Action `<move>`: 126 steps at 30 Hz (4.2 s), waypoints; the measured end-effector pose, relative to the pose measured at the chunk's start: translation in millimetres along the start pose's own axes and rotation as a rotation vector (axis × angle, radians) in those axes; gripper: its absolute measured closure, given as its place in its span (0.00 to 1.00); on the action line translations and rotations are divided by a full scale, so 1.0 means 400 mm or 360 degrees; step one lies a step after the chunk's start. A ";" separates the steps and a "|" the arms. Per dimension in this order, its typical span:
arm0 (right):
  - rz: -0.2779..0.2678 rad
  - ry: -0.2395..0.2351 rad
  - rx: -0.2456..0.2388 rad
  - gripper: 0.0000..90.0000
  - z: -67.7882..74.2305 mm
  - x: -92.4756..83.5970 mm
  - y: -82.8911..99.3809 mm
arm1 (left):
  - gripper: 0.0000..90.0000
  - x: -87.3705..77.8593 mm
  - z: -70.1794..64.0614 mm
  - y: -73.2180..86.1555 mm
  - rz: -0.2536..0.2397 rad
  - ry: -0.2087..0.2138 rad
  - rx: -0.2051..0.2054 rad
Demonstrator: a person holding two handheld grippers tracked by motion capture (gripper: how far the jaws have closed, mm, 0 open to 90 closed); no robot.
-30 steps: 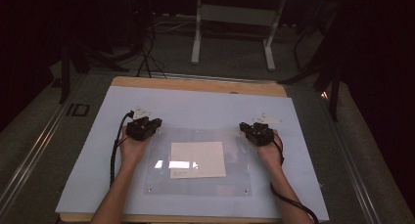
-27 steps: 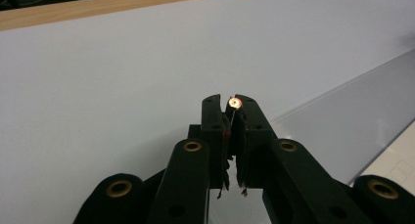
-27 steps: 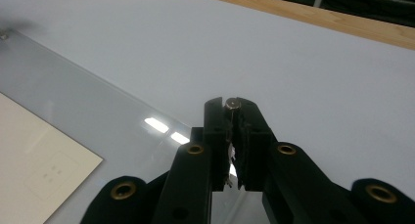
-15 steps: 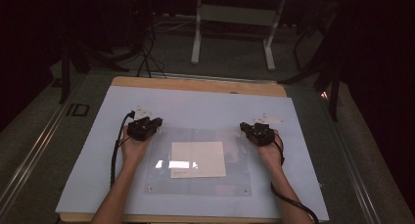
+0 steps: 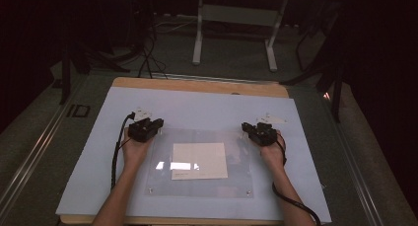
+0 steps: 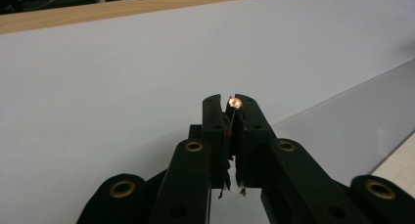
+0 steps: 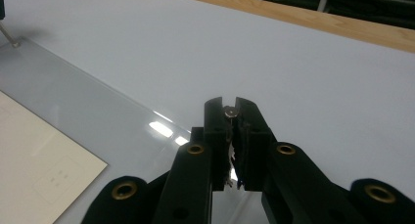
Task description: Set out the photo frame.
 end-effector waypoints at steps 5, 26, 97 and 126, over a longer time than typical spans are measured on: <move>0.0032 -0.0012 0.0048 0.94 -0.003 0.002 -0.002 | 0.94 0.004 0.004 -0.001 0.0005 0.0016 -0.0047; 0.0166 -0.0069 0.0257 0.95 -0.033 0.041 -0.031 | 0.94 0.057 0.038 -0.020 0.0031 0.0127 -0.0331; 0.0104 -0.0244 -0.0448 0.46 0.078 -0.171 0.125 | 0.93 0.079 0.051 -0.028 0.0084 0.0158 -0.0504; -0.0105 -0.0340 -0.0510 0.51 0.117 -0.175 0.086 | 0.90 0.085 0.057 -0.029 0.0064 0.0255 -0.0619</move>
Point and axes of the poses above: each handheld gripper's, and its own axes: x roughly forward along the jaws, y roughly out of its underside, z roughly to its left, the point moved 9 cm from there along x, roughly forward along the jaws, and after that the axes turned 7 degrees about x, right-handed, at the moved point
